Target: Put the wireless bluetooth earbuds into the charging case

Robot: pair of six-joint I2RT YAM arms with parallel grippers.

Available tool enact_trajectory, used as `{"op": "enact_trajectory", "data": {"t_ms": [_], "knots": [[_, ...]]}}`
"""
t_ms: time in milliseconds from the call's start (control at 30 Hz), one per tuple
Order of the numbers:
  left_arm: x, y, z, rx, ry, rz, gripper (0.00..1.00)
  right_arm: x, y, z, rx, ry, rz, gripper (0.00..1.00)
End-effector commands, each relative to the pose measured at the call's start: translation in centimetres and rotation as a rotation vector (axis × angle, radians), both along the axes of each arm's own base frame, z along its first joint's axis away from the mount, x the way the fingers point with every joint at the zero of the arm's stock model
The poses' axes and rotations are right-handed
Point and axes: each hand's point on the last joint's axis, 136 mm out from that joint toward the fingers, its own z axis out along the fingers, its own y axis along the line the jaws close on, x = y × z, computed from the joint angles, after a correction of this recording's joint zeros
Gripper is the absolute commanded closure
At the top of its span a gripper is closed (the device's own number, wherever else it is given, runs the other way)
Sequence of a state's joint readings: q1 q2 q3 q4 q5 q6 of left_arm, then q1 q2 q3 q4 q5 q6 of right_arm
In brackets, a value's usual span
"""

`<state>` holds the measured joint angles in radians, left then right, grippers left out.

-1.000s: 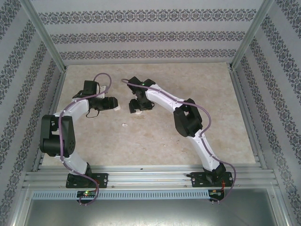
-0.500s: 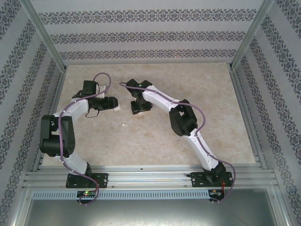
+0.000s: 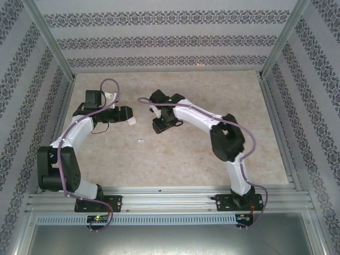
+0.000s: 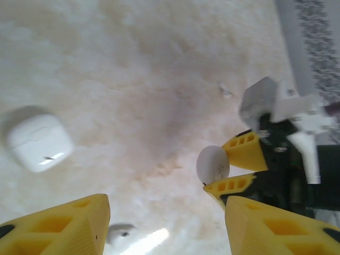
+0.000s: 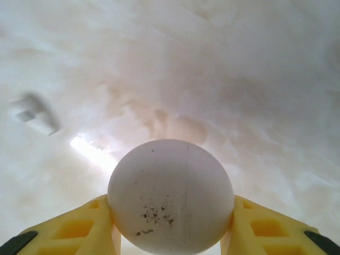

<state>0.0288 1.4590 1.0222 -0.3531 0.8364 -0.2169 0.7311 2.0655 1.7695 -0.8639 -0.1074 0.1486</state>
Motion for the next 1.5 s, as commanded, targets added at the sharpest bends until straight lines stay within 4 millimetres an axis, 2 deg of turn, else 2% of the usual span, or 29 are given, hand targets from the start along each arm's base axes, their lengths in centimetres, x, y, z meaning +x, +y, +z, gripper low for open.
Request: {"op": "enact_trajectory", "data": {"t_ms": [0,133,267,433,533,800,1133,1467], "knots": [[-3.0,-2.0,3.2,-0.145,0.006,-0.088,0.42,-0.4,1.5,7.8,0.181,-0.190,0.154,0.73],[-5.1,-3.5,6.7,-0.216,-0.031,-0.142,0.42,-2.3,1.0,12.0,0.267,-0.277,0.234,0.73],[-6.9,-5.8,9.5,-0.234,-0.052,-0.210,0.43,-4.3,0.7,15.1,0.351,-0.390,0.323,0.74],[-8.3,-8.3,12.1,-0.241,-0.089,-0.259,0.43,-6.3,0.2,17.1,0.371,-0.486,0.405,0.76],[-8.8,-9.5,12.8,-0.240,-0.098,-0.276,0.43,-7.1,0.2,17.6,0.352,-0.522,0.440,0.77],[-9.1,-10.7,12.8,-0.235,-0.104,-0.297,0.47,-8.1,0.8,18.6,0.332,-0.571,0.483,0.78],[-9.9,-12.0,12.2,-0.245,-0.096,-0.336,0.48,-7.8,1.0,19.0,0.339,-0.578,0.463,0.79],[-9.7,-12.8,11.2,-0.248,-0.064,-0.354,0.59,-7.9,1.0,19.5,0.351,-0.586,0.463,0.79]]}}
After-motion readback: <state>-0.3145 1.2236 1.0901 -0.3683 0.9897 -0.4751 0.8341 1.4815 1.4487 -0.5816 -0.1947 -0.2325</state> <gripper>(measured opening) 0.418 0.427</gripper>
